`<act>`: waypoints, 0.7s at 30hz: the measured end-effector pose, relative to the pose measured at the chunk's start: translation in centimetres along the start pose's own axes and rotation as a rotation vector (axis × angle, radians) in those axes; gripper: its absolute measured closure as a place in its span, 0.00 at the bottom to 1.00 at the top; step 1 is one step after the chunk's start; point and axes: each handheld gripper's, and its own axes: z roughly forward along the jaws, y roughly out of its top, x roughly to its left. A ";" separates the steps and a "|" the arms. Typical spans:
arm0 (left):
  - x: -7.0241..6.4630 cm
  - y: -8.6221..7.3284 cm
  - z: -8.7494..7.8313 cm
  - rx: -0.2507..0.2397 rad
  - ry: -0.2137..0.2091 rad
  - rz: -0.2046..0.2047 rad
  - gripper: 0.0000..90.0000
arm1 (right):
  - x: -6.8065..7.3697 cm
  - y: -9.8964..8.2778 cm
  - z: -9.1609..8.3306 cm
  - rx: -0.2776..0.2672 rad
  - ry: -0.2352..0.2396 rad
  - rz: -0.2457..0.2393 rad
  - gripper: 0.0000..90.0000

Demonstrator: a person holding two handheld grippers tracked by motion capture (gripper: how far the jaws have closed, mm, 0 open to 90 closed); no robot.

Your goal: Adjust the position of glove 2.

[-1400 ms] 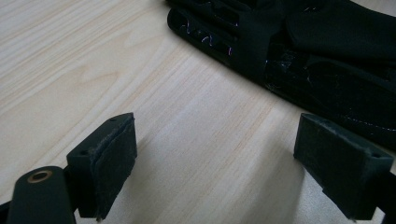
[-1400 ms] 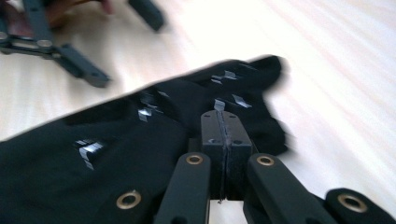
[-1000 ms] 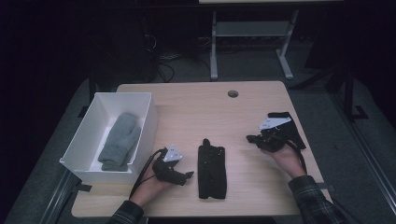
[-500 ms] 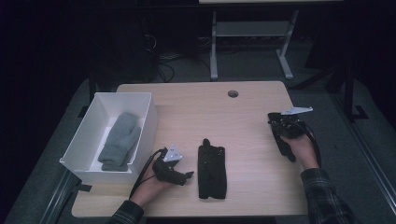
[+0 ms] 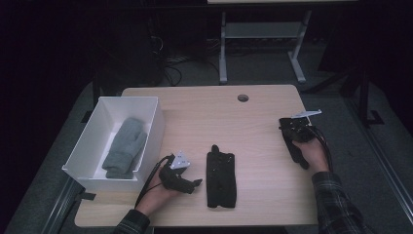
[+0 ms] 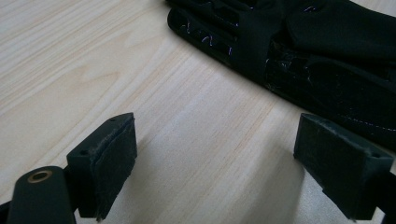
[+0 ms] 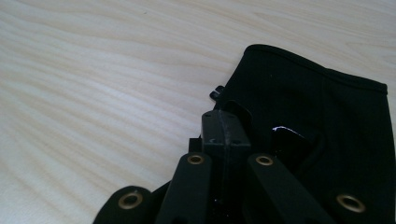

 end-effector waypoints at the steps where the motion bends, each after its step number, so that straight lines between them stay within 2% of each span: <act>1: 0.0 0.0 0.0 0.000 0.000 0.000 0.14 | 0.1 0.0 0.0 0.005 0.006 0.001 1.00; 6: 0.0 0.0 0.0 0.000 0.000 0.000 0.14 | 0.9 -0.2 -0.3 0.015 0.056 -0.026 1.00; 13: 0.0 0.0 0.0 -0.001 0.001 -0.001 0.14 | 2.6 -0.5 -0.8 0.034 0.113 -0.095 1.00; 21: 0.0 0.0 0.0 -0.001 0.002 -0.001 0.14 | 4.5 -0.8 -1.4 0.060 0.159 -0.154 1.00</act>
